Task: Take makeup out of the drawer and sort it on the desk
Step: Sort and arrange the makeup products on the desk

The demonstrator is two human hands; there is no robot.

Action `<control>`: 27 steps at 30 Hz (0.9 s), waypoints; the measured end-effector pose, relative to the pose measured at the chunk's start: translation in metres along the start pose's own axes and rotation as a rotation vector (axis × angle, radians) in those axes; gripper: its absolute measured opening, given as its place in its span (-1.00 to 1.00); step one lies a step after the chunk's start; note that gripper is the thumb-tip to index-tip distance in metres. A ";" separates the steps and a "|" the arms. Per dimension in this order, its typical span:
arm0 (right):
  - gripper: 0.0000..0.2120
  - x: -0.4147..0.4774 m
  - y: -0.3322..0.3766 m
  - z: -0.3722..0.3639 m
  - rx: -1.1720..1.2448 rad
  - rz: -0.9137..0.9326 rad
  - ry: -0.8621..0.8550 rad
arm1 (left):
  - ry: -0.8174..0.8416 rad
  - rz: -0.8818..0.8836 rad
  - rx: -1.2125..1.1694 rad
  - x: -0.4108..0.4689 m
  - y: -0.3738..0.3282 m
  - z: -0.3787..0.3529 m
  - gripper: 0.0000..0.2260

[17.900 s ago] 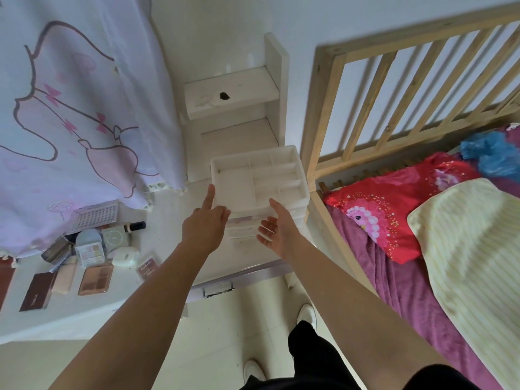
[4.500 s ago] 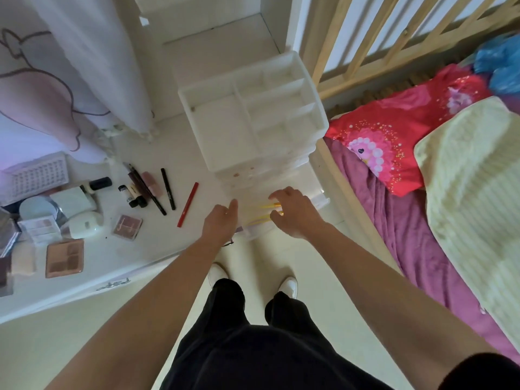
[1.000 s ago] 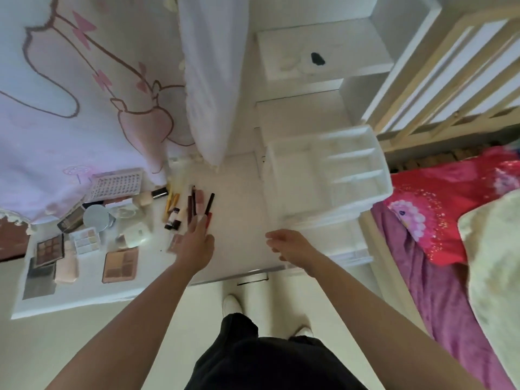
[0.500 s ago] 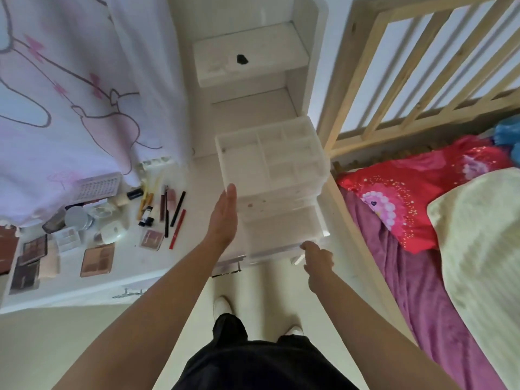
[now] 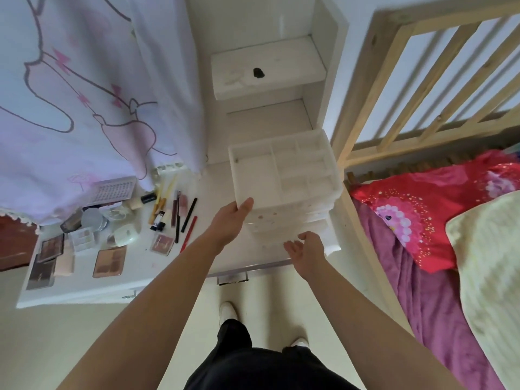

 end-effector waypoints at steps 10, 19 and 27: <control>-0.77 0.002 0.007 -0.034 -0.149 0.011 0.081 | 0.036 -0.023 0.044 -0.001 -0.001 0.004 -0.50; -0.87 -0.010 -0.005 -0.039 -0.349 0.014 0.227 | -0.200 -0.084 0.378 -0.021 0.029 0.043 -0.30; -0.89 -0.028 -0.083 -0.084 -0.618 -0.064 0.339 | -0.358 0.127 0.602 -0.036 0.139 0.138 -0.37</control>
Point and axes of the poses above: each hand's wrist, its own x-axis towards the middle knuckle, its own z-axis out of the back of the hand, y = z × x, the point moved 8 cm from there along x, towards the middle knuckle, and after that the axes turned 11 degrees about z, right-handed, at the moved point
